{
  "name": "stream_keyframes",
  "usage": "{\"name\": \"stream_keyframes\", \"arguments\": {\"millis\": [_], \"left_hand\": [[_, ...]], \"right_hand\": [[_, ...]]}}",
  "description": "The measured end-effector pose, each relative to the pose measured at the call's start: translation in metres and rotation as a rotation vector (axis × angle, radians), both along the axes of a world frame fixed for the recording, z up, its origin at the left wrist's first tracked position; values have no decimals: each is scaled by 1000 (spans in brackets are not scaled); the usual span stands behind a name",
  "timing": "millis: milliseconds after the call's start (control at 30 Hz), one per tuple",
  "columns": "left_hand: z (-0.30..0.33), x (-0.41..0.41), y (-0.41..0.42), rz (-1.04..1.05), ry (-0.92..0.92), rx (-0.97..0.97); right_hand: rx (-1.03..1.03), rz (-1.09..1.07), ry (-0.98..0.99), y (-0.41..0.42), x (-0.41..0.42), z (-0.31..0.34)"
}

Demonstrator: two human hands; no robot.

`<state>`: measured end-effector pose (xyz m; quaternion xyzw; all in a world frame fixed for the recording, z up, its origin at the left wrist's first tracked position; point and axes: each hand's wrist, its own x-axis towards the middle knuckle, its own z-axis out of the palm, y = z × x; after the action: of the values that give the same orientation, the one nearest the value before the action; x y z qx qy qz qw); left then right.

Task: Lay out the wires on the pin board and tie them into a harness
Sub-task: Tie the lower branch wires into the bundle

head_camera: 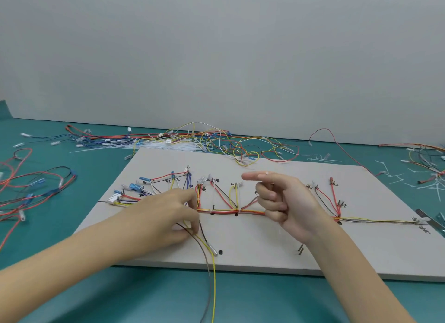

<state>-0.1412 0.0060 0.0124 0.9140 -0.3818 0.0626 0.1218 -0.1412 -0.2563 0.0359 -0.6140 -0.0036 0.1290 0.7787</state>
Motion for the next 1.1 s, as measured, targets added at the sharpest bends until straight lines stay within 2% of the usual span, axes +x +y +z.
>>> {"name": "stream_keyframes", "arguments": {"millis": [133,233,333,533,633,767,867,1000,1100], "left_hand": [[-1,2,-4,-32,-9,32],[2,4,-6,-2,54,77],[6,4,-7,14,159,204],[21,5,-11,16,448,329],[27,7,-13,18,489,366],[26,6,-9,11,497,372],[25,5,-5,22,548,267],[33,12,-1,46,737,-132],[36,19,-3,58,708,-323]], "right_hand": [[-132,-7,11,2,-2,-7],[-236,-8,21,6,-4,-7],[-318,45,31,9,-6,-6],[-245,166,87,9,-9,-8],[-257,151,108,8,-10,-9],[-266,13,103,6,-8,-9],[-284,33,94,5,-8,-8],[-376,112,57,12,-13,-8],[-440,219,10,22,-16,-6]]}}
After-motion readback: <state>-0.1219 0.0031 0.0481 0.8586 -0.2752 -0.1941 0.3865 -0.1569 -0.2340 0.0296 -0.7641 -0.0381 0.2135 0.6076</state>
